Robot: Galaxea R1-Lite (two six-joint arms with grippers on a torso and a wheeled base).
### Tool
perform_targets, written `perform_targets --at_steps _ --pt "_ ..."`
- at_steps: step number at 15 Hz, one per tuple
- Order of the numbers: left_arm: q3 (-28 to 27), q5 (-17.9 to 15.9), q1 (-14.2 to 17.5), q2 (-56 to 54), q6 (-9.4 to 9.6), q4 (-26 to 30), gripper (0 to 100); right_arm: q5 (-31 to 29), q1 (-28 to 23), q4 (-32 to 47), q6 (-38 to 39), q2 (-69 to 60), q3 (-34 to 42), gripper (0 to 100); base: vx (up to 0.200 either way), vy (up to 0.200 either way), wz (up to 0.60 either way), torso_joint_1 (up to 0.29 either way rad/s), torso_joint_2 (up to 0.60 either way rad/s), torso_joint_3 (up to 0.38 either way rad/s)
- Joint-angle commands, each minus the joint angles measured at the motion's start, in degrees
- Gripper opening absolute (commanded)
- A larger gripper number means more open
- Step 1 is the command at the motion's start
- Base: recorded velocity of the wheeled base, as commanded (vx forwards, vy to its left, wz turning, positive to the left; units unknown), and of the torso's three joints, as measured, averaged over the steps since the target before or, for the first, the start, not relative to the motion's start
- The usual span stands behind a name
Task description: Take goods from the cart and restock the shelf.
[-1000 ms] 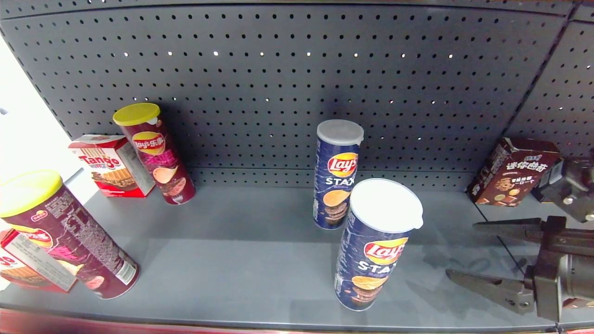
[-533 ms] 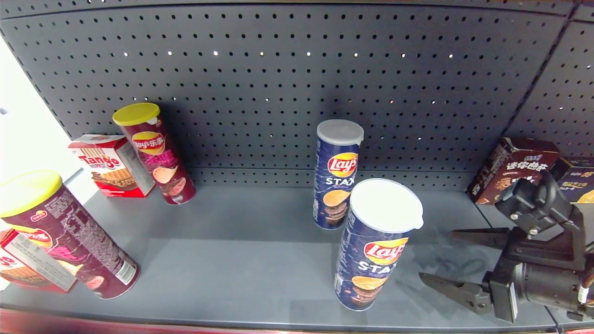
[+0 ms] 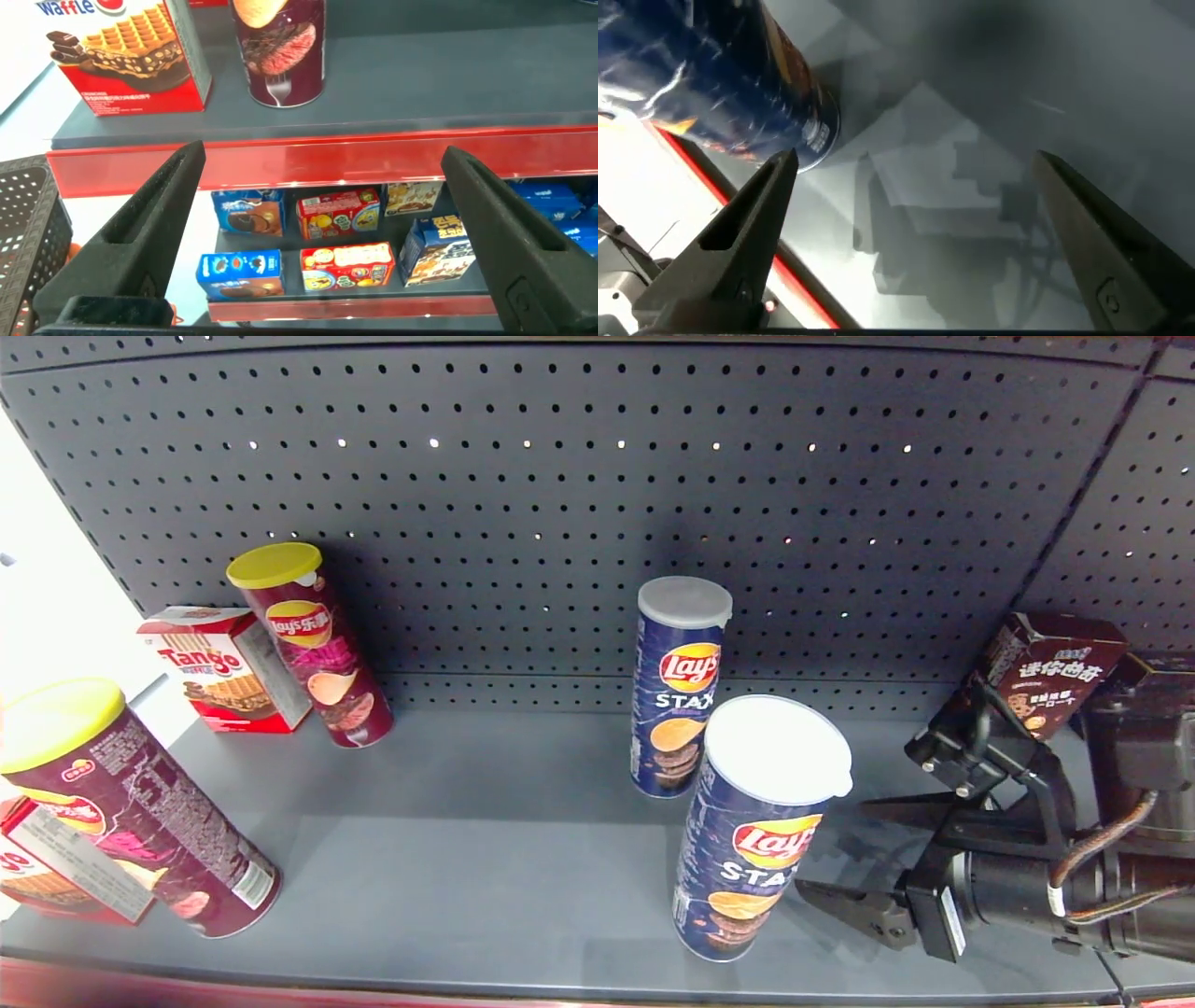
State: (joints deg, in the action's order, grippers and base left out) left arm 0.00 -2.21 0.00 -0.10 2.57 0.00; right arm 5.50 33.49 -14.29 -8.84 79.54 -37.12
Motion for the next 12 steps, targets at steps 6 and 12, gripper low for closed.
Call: perform_targets --at_steps 6,12 --pt "0.00 0.01 0.00 0.10 -0.02 0.00 100 0.04 0.26 -1.53 -0.13 4.66 -0.67 100 0.000 0.000 0.00 0.000 0.00 0.000" --pt "0.00 0.01 0.00 0.10 -0.02 0.00 100 -0.05 3.60 -1.53 -0.13 6.15 -2.78 100 0.000 0.000 0.00 0.000 0.00 0.000"
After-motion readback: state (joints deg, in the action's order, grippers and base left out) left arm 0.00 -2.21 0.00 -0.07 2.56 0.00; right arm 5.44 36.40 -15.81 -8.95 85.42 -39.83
